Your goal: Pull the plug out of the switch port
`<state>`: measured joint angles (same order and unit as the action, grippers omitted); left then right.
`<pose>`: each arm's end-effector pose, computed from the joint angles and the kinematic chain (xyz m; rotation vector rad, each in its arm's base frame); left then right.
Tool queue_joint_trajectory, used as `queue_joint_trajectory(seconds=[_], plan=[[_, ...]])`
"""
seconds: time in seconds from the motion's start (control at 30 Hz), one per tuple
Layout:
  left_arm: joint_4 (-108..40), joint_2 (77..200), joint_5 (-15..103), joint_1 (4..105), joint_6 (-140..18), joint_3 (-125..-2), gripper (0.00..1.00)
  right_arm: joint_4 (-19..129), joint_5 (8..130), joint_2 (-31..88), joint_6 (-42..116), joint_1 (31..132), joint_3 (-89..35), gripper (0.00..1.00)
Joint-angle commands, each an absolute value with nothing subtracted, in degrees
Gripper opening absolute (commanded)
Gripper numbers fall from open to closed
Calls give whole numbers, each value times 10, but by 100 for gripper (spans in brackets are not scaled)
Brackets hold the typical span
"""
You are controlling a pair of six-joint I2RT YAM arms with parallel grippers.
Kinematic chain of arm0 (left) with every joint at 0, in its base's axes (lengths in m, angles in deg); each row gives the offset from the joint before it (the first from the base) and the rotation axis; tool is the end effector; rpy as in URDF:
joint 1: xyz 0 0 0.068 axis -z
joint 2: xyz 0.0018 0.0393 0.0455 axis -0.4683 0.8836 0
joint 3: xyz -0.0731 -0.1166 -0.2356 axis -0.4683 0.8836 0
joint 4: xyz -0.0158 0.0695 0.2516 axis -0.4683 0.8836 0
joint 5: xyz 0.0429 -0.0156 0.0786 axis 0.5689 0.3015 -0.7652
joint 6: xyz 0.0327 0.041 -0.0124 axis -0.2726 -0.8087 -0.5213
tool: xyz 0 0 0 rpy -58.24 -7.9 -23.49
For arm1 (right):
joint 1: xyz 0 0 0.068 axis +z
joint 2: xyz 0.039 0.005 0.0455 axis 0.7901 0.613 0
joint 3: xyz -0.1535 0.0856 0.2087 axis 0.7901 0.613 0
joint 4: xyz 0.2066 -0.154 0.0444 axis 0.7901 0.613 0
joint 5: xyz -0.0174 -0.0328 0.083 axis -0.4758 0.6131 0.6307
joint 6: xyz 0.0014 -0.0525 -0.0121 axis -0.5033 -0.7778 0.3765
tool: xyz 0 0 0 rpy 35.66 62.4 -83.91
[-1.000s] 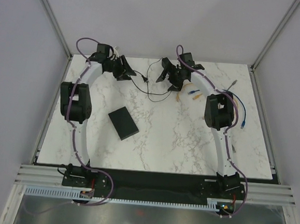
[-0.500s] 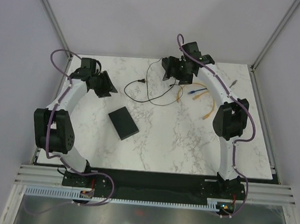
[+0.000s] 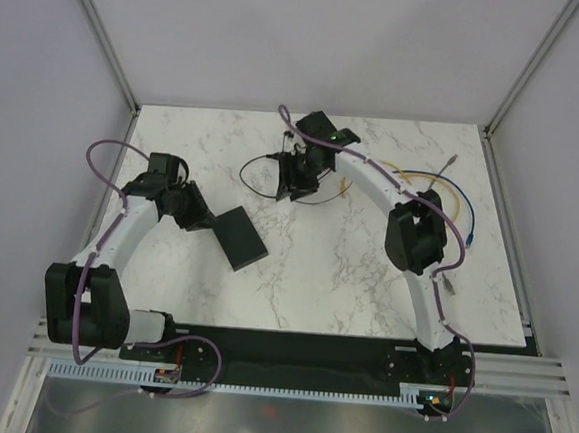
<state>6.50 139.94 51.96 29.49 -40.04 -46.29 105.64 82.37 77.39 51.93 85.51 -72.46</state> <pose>0.2631 -0.0170 0.2421 -0.6249 2.5958 -0.5703 0.4053 0.2821 0.2473 -0.4136 2.7044 0.8002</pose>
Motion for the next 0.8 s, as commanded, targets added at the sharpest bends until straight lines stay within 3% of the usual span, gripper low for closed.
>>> queue_joint_trajectory(seconds=[0.0,0.07,0.17,0.77], plan=[[102,1372,509,292,-345,-410,26,1046,830,728,496,899,-633,42],[111,1367,505,292,-337,-379,15,1040,831,715,484,927,-586,23],[112,1366,500,292,-325,-355,13,1014,814,702,483,959,-528,15],[95,1612,411,292,-345,-523,13,989,775,747,481,981,-546,11]])
